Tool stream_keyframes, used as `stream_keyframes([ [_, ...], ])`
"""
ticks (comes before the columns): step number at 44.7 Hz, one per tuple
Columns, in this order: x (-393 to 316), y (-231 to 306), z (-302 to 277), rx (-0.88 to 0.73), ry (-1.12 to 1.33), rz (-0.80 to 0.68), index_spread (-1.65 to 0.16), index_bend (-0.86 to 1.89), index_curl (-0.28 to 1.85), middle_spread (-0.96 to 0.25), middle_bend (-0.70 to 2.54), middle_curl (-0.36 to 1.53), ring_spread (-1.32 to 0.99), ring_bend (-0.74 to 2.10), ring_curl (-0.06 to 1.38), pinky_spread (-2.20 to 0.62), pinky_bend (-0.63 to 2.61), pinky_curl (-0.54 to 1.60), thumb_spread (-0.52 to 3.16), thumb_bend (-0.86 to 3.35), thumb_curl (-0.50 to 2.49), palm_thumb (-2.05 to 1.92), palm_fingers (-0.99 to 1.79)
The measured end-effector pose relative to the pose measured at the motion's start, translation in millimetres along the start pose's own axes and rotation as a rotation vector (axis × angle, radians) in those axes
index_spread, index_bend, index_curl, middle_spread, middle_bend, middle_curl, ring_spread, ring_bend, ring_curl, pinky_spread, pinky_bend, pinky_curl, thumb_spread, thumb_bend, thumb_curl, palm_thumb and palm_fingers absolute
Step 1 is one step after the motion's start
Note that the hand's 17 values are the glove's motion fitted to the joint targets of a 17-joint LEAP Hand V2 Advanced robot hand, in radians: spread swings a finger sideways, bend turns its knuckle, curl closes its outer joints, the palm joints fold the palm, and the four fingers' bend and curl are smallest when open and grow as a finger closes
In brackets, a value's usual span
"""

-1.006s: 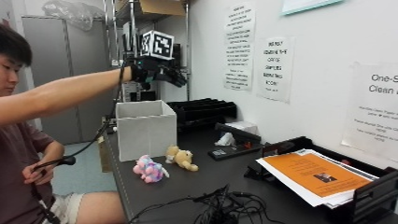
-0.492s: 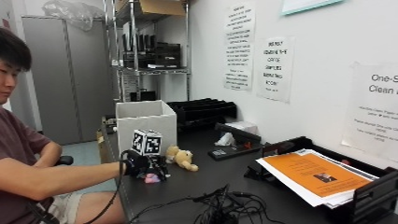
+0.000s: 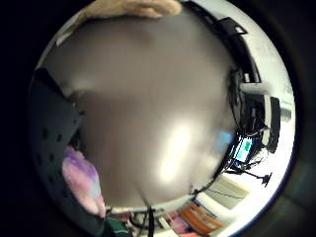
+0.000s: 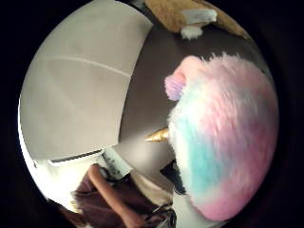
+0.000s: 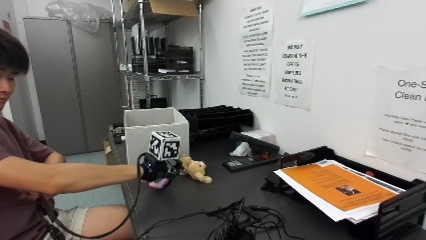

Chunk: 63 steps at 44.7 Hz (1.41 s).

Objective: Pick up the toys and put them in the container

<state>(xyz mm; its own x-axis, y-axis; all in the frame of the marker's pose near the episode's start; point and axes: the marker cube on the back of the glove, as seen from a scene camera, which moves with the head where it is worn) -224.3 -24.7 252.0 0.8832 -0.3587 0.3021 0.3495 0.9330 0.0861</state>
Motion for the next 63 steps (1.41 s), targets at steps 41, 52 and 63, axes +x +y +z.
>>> stream_keyframes([
  [41, -78.5, -13.3, -312.9, 0.219, 0.212, 0.033, -0.22, 1.1, 0.79, -0.24, 1.34, 0.86, -0.42, 1.32, 0.72, -0.35, 1.07, 0.55, 0.45, 0.02, 0.89, 0.53, 1.04],
  [52, -186.7, -49.4, -329.8, 0.245, 0.206, -0.086, -0.21, 1.08, 0.83, -0.23, 1.33, 0.88, -0.42, 1.32, 0.73, -0.35, 1.08, 0.57, 0.42, 0.0, 0.94, 0.53, 1.03],
  [63, -287.6, -72.7, -318.0, 0.238, 0.227, -0.226, -0.22, 1.06, 0.87, -0.23, 1.33, 0.89, -0.42, 1.32, 0.73, -0.35, 1.08, 0.58, 0.41, -0.01, 0.99, 0.53, 1.03],
])
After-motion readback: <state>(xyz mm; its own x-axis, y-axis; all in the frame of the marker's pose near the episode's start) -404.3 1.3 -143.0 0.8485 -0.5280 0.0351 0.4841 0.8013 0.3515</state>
